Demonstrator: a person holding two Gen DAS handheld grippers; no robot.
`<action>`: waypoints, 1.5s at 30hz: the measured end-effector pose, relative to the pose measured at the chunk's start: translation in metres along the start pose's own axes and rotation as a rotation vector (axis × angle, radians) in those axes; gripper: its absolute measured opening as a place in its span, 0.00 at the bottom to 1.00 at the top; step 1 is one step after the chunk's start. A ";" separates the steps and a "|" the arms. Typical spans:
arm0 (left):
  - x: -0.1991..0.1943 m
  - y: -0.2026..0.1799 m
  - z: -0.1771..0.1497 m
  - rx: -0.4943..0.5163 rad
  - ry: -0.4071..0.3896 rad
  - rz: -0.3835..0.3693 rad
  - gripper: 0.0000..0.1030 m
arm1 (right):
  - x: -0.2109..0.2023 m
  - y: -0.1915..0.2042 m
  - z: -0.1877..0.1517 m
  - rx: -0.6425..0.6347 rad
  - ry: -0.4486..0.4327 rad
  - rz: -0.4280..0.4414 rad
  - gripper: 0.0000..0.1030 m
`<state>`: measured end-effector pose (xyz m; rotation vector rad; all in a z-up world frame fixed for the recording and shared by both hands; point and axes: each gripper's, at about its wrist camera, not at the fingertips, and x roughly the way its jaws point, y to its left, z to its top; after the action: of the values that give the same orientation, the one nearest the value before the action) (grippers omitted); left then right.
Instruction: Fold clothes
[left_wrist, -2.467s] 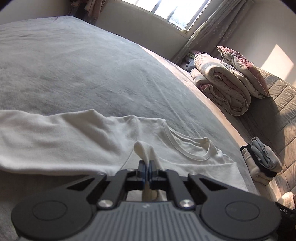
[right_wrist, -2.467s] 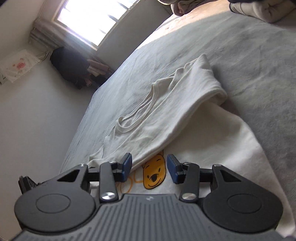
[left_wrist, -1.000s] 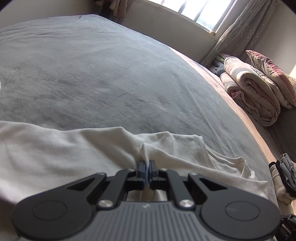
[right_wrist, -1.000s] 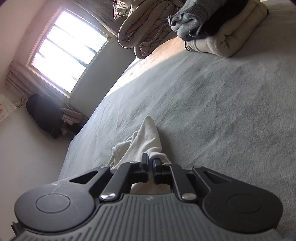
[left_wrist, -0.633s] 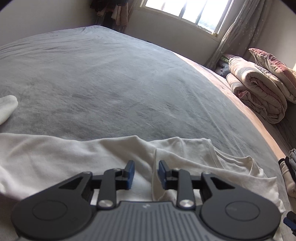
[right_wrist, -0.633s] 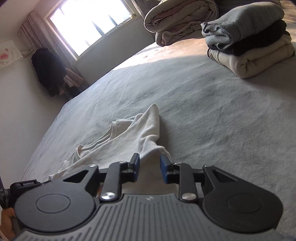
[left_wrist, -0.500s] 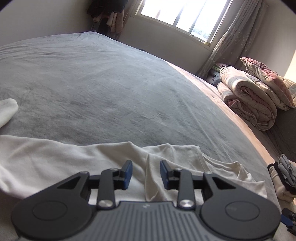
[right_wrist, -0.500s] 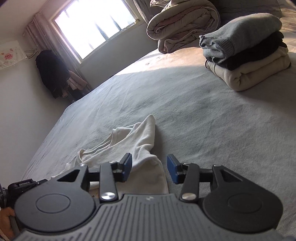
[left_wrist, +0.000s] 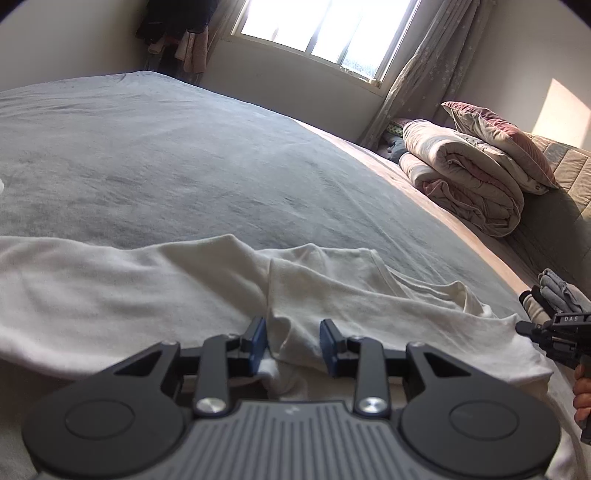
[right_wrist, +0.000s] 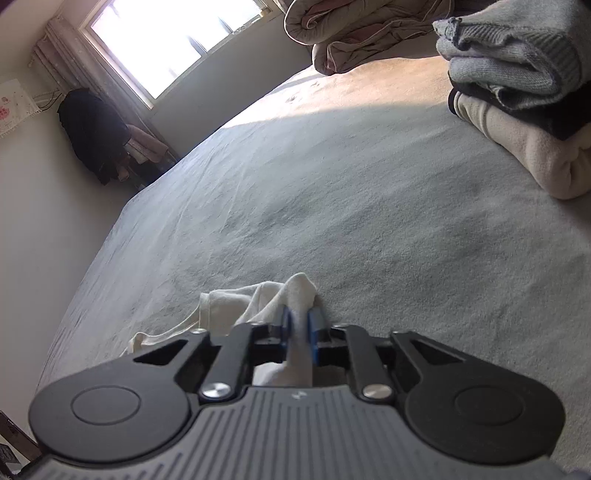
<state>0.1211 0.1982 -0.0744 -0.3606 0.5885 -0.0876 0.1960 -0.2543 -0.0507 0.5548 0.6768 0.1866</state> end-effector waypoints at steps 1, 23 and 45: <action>0.000 0.000 -0.001 -0.002 -0.004 -0.003 0.32 | 0.000 0.002 0.001 -0.017 -0.025 0.000 0.05; -0.005 -0.013 -0.001 0.052 0.040 0.077 0.35 | -0.047 0.018 -0.038 -0.221 0.080 -0.061 0.22; -0.090 0.085 0.024 -0.331 -0.136 0.562 0.61 | -0.090 0.043 -0.064 -0.271 0.065 -0.001 0.33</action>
<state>0.0583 0.3016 -0.0386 -0.5047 0.5512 0.5761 0.0867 -0.2219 -0.0196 0.2898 0.7014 0.2912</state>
